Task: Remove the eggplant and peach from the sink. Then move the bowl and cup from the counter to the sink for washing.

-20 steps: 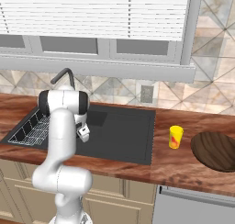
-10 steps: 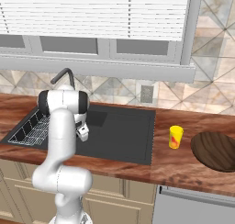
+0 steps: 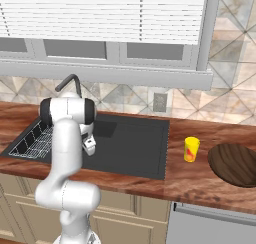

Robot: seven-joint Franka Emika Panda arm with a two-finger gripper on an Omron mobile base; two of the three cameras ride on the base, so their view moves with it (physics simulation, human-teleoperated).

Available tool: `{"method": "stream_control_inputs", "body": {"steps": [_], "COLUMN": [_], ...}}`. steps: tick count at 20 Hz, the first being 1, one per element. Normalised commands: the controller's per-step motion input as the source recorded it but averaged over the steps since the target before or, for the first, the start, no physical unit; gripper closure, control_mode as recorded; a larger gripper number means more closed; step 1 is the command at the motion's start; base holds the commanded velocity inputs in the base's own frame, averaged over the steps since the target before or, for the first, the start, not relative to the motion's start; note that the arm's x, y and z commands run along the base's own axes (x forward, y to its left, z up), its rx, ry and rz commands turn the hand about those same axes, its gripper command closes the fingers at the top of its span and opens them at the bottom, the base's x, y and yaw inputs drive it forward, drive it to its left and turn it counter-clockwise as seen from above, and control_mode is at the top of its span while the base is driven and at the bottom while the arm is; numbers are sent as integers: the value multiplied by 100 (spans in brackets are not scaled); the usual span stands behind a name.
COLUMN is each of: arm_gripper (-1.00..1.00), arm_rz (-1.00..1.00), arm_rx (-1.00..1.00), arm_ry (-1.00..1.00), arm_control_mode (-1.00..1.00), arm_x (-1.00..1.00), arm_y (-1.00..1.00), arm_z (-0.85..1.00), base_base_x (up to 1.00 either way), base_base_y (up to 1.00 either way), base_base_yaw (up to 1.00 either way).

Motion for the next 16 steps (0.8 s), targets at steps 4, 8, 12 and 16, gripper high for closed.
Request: {"method": "stream_control_inputs", "body": {"steps": [4,8,12,16], "arm_gripper": [100,100,100,100], "arm_rz": [-3,-3,-3,-4], "arm_rx": [0,0,0,0], "arm_ry": [0,-3,-10,-7], "arm_control_mode": [-100,-100,-100,-100], "arm_x": [-13,-11,-15,-14], "arm_y": [0,0,0,0], "arm_z": [0,4,8,7], "base_base_x": [0,0,0,0], "base_base_y": [0,0,0,0], "base_base_yaw": [0,0,0,0]}}
